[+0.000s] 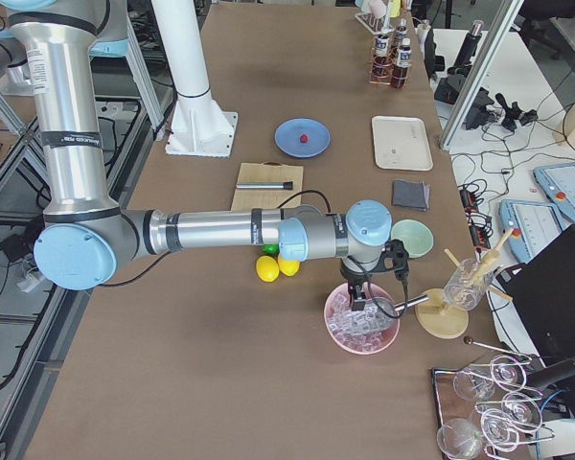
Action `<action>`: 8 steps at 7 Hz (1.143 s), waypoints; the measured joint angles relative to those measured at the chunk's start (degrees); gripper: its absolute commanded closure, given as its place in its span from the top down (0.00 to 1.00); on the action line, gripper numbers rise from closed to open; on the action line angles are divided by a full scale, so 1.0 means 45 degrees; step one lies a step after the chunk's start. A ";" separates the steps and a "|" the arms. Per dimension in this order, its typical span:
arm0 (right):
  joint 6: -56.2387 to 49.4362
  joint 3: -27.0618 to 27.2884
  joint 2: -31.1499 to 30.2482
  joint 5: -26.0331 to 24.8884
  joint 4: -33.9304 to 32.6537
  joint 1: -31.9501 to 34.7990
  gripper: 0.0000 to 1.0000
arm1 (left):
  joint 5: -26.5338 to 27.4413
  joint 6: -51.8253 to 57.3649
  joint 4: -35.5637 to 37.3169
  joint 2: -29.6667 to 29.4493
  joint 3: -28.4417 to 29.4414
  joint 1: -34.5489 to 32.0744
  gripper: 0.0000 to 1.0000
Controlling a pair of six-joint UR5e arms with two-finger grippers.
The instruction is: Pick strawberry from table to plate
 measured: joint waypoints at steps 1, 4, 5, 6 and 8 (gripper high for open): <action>-0.0128 -0.0020 -0.0240 0.0020 0.0002 0.0332 1.00 | 0.0006 0.0001 0.0000 0.0017 0.0066 -0.0017 0.98; -0.0198 0.0015 -0.0524 0.0030 0.0016 0.0587 1.00 | 0.0023 0.0002 0.0000 0.0025 0.0184 -0.0062 0.98; -0.0203 0.0036 -0.0579 0.0014 0.0022 0.0593 1.00 | 0.0024 0.0002 0.0000 0.0020 0.0198 -0.0081 0.98; -0.0195 0.0045 -0.0594 -0.0003 0.0030 0.0599 1.00 | 0.0029 0.0002 0.0000 0.0012 0.0224 -0.0095 0.98; -0.0111 0.0014 -0.0557 -0.0070 0.0048 0.0590 1.00 | 0.0054 0.0002 0.0000 -0.0005 0.0265 -0.0123 0.98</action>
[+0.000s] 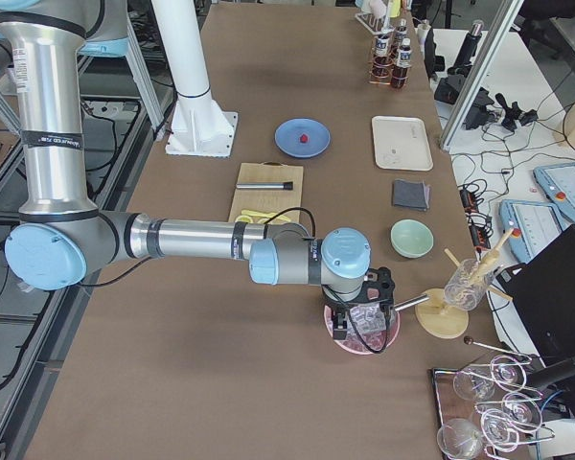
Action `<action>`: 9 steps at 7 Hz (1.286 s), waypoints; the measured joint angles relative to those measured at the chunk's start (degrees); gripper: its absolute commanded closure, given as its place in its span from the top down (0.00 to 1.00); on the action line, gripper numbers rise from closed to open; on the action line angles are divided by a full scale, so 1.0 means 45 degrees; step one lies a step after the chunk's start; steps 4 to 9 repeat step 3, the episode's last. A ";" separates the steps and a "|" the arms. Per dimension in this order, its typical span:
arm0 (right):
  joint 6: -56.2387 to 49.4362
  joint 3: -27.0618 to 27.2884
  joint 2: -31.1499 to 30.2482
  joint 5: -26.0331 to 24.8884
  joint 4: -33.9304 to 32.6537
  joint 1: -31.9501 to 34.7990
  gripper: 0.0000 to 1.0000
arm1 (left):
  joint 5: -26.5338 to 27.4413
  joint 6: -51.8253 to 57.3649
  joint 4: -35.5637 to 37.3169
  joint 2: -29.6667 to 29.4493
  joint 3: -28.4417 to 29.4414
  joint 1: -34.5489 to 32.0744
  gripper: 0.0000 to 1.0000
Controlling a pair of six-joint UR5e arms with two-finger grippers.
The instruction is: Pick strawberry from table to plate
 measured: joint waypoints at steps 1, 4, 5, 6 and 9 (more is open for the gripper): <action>0.0032 -0.0019 0.0039 -0.0016 0.0001 -0.0006 1.00 | 0.0006 0.0000 0.0000 -0.0015 0.0006 -0.0013 0.98; 0.0063 -0.0041 0.0107 -0.0051 -0.0010 -0.0030 1.00 | -0.0008 0.0000 0.0000 -0.0031 0.0009 -0.0026 0.98; 0.0063 -0.0041 0.0107 -0.0051 -0.0010 -0.0030 1.00 | -0.0008 0.0000 0.0000 -0.0031 0.0009 -0.0026 0.98; 0.0063 -0.0041 0.0107 -0.0051 -0.0010 -0.0030 1.00 | -0.0008 0.0000 0.0000 -0.0031 0.0009 -0.0026 0.98; 0.0063 -0.0041 0.0107 -0.0051 -0.0010 -0.0030 1.00 | -0.0008 0.0000 0.0000 -0.0031 0.0009 -0.0026 0.98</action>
